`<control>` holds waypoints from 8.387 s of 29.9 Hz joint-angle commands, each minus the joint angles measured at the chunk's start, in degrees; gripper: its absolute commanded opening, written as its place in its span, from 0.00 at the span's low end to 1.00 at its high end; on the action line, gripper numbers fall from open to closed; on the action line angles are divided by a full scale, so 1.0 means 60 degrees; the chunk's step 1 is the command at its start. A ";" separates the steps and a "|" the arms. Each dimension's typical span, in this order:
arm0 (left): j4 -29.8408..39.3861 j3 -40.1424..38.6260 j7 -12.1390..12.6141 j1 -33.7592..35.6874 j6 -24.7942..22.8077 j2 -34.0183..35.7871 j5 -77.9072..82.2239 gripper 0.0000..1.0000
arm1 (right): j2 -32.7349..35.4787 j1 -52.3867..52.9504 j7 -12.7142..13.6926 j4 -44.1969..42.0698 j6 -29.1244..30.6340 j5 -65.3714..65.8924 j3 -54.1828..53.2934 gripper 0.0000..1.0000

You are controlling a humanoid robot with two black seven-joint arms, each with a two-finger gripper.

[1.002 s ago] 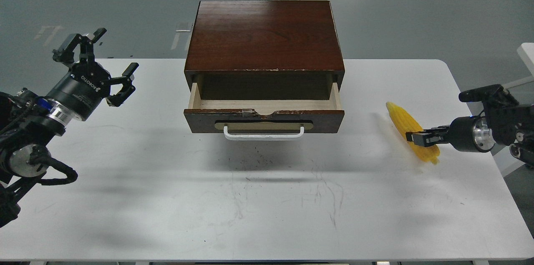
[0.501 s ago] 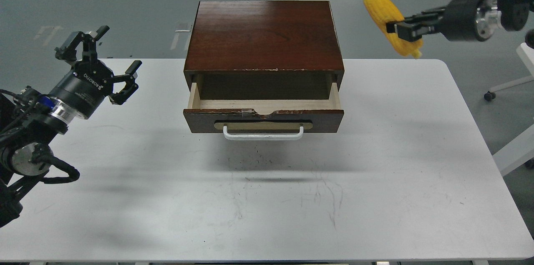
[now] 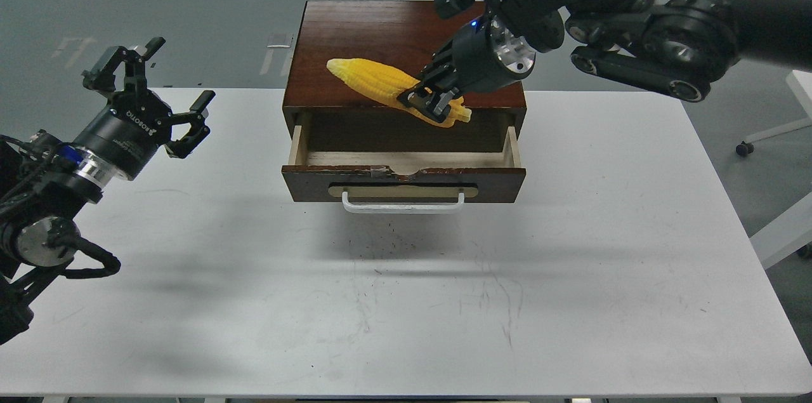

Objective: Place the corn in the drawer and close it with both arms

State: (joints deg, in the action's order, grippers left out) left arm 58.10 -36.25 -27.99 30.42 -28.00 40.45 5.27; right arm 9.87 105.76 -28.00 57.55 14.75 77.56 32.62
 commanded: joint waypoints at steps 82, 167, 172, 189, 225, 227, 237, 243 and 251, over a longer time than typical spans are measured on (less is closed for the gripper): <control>0.0102 0.0021 -0.0001 0.0027 0.0000 -0.0267 0.0351 1.00 | 0.4450 -1.0288 0.0001 -0.2135 0.1715 -1.3337 -0.7443 0.96; 0.4043 0.1237 0.0110 -0.1232 0.2352 -0.1234 1.1558 0.00 | 0.3746 -1.0918 0.0001 -0.2794 0.2208 -1.3278 -0.7326 0.96; 0.3750 0.1222 0.0139 -0.1130 0.2338 -0.1263 1.1514 0.00 | 0.3746 -1.0933 0.0001 -0.2794 0.2208 -1.3278 -0.7341 0.96; 0.2930 0.1237 0.0183 -0.0369 0.2294 -0.1512 1.0855 0.00 | 0.3790 -1.1021 0.0001 -0.2794 0.2208 -1.3278 -0.7385 0.96; 0.0512 0.1310 0.0198 0.0775 0.2308 -0.2787 1.0386 0.00 | 0.3804 -1.1197 0.0001 -0.2780 0.2208 -1.3293 -0.7399 0.96; 0.0512 0.1310 0.0198 0.0775 0.2323 -0.2787 1.0386 0.00 | 0.3804 -1.1197 0.0001 -0.2780 0.2208 -1.3278 -0.7399 0.96; 0.0366 0.1252 0.0300 0.0789 0.2411 -0.2874 1.0254 0.00 | 0.3804 -1.1197 0.0001 -0.2794 0.2208 -1.3293 -0.7399 0.96; 0.0365 0.1296 0.0300 0.0804 0.2352 -0.2904 1.0240 0.00 | 0.3804 -1.1197 0.0001 -0.2794 0.2208 -1.3293 -0.7399 0.96; 0.1945 0.1237 0.0081 0.0146 0.1195 -0.1689 0.9831 0.00 | 0.3848 -1.1197 0.0001 -0.2780 0.2208 -1.3293 -0.7414 0.96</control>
State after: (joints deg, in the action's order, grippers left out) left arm 65.55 -28.33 -27.18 33.53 -18.64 26.86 66.05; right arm 32.81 38.58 -28.00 40.87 28.01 -2.19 -11.78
